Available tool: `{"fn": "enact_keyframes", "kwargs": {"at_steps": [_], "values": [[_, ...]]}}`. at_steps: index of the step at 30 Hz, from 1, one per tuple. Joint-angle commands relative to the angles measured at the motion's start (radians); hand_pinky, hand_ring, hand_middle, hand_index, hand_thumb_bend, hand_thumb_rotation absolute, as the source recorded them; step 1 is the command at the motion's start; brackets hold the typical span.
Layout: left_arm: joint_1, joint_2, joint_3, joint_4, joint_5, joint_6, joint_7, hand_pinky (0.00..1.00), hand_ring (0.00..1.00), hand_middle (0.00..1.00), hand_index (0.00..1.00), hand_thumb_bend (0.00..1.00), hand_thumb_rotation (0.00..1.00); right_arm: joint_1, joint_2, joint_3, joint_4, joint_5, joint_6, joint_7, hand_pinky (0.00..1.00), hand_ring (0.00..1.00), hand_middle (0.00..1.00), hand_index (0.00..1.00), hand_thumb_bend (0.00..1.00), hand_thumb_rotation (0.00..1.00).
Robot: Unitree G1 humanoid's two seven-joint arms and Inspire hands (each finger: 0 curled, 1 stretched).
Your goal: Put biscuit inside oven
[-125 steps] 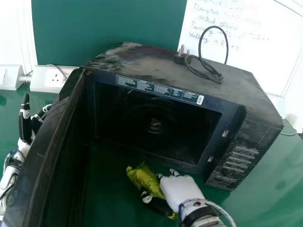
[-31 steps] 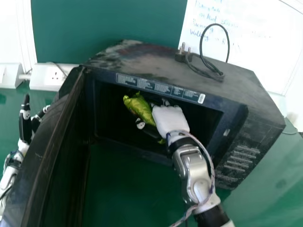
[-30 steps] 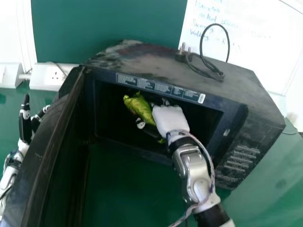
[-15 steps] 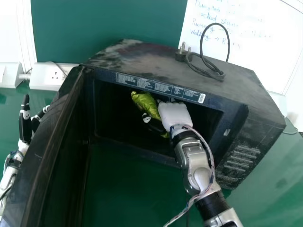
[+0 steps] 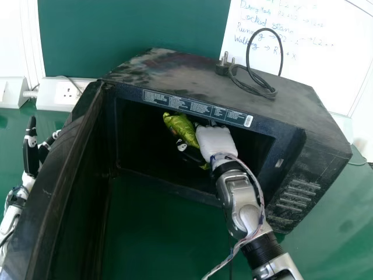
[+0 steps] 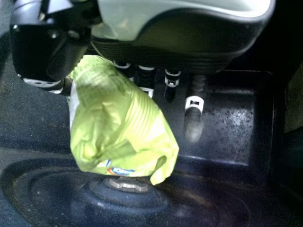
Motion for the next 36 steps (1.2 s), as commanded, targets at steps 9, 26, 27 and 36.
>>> {"fn": "enact_keyframes", "kwargs": {"at_steps": [9, 26, 27, 36], "values": [[0.019, 0.001, 0.001, -0.014, -0.002, 0.005, -0.003, 0.25, 0.32, 0.41, 0.49, 0.52, 0.07, 0.027, -0.048, 0.038, -0.133, -0.032, 0.068, 0.169, 0.59, 0.67, 0.73, 0.79, 0.85, 0.37], [0.019, 0.003, 0.004, -0.009, -0.004, 0.005, -0.002, 0.26, 0.33, 0.41, 0.49, 0.52, 0.07, 0.147, -0.153, -0.032, -0.564, 0.006, 0.116, 0.593, 0.7, 0.74, 0.75, 0.78, 0.9, 0.54], [0.019, 0.003, 0.004, -0.009, -0.004, 0.005, -0.001, 0.26, 0.33, 0.41, 0.49, 0.52, 0.07, 0.164, -0.165, -0.044, -0.605, 0.007, 0.115, 0.611, 0.68, 0.73, 0.75, 0.79, 0.9, 0.54], [0.018, 0.007, 0.005, -0.003, -0.008, 0.004, -0.011, 0.26, 0.33, 0.41, 0.49, 0.52, 0.07, 0.329, -0.238, -0.187, -0.921, 0.038, 0.093, 0.694, 0.67, 0.78, 0.83, 0.89, 0.89, 0.59]]}}
